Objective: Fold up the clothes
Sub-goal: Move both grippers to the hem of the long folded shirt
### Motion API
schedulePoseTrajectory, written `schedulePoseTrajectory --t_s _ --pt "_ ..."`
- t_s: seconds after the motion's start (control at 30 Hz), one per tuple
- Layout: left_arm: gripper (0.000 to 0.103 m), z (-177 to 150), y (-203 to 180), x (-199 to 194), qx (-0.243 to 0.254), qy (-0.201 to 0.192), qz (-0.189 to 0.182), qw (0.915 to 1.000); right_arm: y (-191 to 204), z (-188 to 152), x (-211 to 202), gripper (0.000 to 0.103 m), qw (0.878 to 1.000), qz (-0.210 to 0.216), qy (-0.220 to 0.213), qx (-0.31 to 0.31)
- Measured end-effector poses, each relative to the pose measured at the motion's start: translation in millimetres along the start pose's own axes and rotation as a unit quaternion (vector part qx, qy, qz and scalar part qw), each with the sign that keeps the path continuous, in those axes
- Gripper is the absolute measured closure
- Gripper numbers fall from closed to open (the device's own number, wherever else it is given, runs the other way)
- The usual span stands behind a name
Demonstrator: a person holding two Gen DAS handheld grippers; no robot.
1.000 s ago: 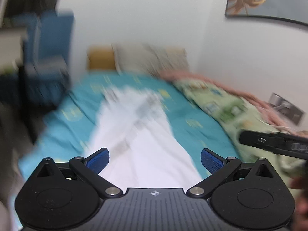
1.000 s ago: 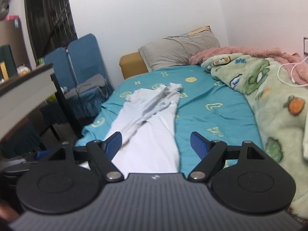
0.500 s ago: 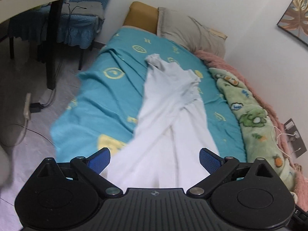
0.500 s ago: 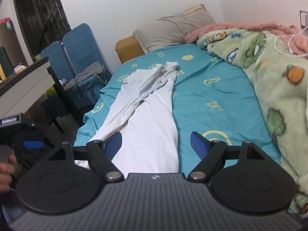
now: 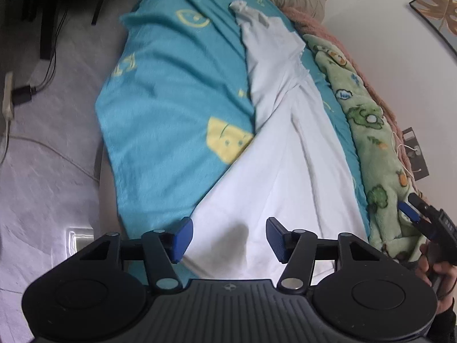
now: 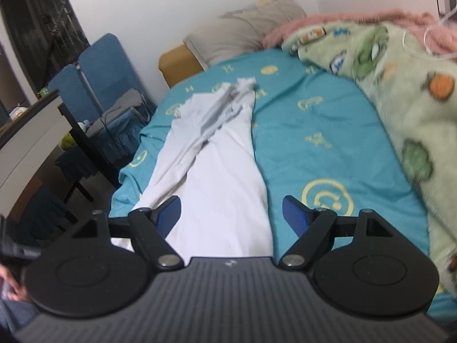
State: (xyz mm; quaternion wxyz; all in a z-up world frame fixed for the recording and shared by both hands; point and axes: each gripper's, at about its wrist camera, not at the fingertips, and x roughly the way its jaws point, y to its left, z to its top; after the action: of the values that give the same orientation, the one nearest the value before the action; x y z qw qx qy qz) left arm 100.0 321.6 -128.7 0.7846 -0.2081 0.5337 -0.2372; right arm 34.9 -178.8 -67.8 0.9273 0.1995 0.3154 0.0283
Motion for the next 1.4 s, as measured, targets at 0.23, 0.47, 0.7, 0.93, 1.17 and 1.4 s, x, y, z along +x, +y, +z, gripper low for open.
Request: schedulePoseTrajectory --t_s 0.23,0.47,0.7,0.93,1.17,1.4 --pt "0.051 -14.9 32.8 4.2 -0.033 -0.011 -0.017 0.9993 2.8 -5.2 20.5 0.023 0.999 -0.011 0.030 0.020" --pt "0.098 -8.6 4.8 -2.0 0.037 -0.024 0.002 0.9990 4.8 -7.6 27.2 0.023 0.999 -0.010 0.041 0.027" --pt "0.099 3.4 -56.0 -30.6 0.140 -0.026 0.075 0.9870 0.0 -5.0 20.2 0.023 0.999 -0.005 0.027 0.041" --pt "0.099 -5.9 -162.4 -54.7 0.220 -0.045 0.108 0.9684 -21.7 -2.0 10.8 0.023 0.995 0.006 0.013 0.094" --pt "0.099 -47.5 -268.7 -16.3 0.328 -0.027 0.129 0.9355 -45.1 -1.7 -5.4 0.023 0.989 0.001 -0.001 0.147" --pt "0.099 -65.6 -291.5 24.6 0.309 0.002 0.123 0.9433 -51.2 -2.9 -0.2 0.023 0.988 0.017 0.022 0.149"
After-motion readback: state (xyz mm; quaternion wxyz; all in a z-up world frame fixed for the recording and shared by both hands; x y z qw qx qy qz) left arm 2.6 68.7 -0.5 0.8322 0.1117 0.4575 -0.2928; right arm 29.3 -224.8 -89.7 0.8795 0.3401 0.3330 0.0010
